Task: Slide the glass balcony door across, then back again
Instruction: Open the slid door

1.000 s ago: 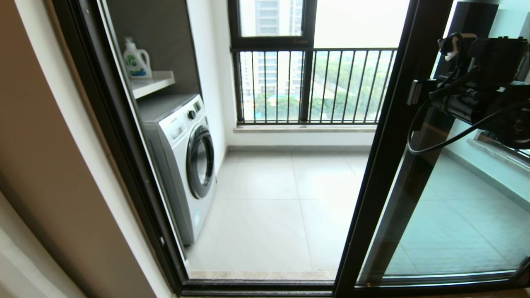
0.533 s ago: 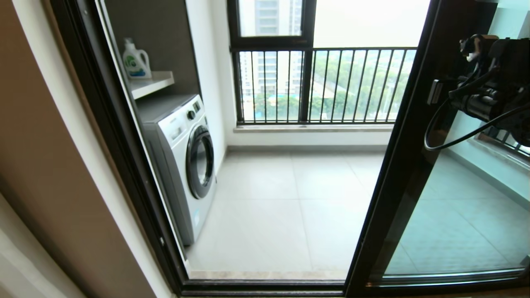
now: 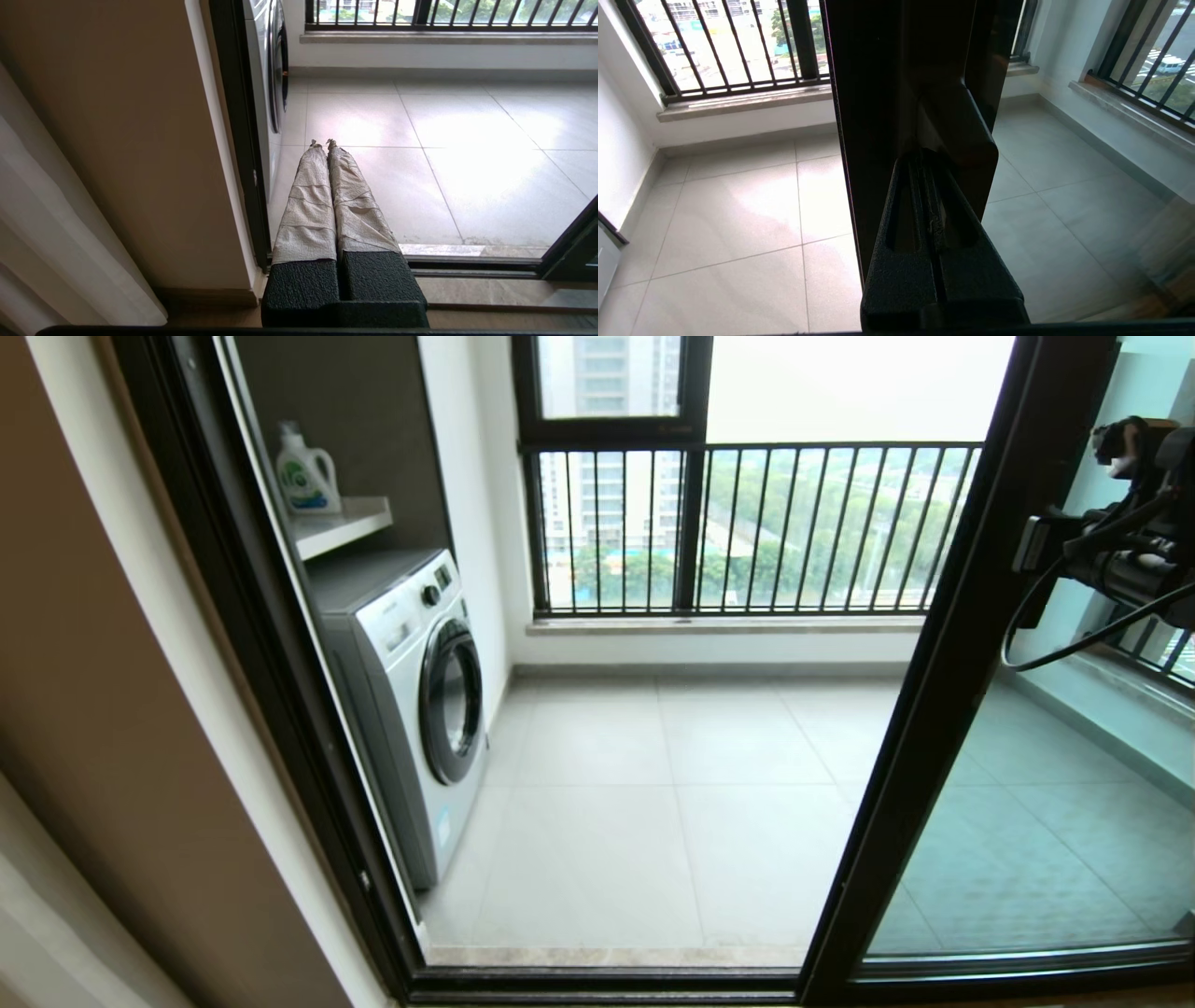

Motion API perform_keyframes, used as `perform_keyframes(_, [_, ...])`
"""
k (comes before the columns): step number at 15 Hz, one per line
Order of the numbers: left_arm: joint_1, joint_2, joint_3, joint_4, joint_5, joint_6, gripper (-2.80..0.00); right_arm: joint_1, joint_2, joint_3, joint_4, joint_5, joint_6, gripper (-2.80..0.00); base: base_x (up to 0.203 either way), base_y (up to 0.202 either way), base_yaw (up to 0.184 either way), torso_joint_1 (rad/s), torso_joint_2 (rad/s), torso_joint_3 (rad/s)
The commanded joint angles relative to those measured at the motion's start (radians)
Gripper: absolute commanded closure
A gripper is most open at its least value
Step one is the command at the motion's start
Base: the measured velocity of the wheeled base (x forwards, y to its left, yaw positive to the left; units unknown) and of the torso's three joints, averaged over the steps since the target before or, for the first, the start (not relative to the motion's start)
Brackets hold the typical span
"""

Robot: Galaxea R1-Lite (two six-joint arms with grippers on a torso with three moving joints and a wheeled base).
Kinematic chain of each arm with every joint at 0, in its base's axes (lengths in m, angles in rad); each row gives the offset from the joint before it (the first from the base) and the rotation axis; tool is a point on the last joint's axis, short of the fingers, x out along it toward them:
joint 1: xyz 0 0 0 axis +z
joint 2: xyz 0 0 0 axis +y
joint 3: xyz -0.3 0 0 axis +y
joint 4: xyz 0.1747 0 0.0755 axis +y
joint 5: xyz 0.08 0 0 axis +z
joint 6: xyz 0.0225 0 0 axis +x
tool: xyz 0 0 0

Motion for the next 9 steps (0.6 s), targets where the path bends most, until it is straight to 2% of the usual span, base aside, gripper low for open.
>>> perform_keyframes(1, [0.002, 0.002, 0.000, 0.001, 0.000, 0.000, 0.00, -0.017, 0.001, 0.000, -0.003, 0.003, 0.000, 0.00, 0.000, 0.000, 0.000, 0.000, 0.00, 0.000])
perform_keyframes(9, [0.000, 0.002, 0.000, 0.000, 0.000, -0.001, 0.00, -0.077, 0.015, -0.002, -0.003, 0.033, -0.003, 0.00, 0.000, 0.000, 0.000, 0.000, 0.00, 0.000])
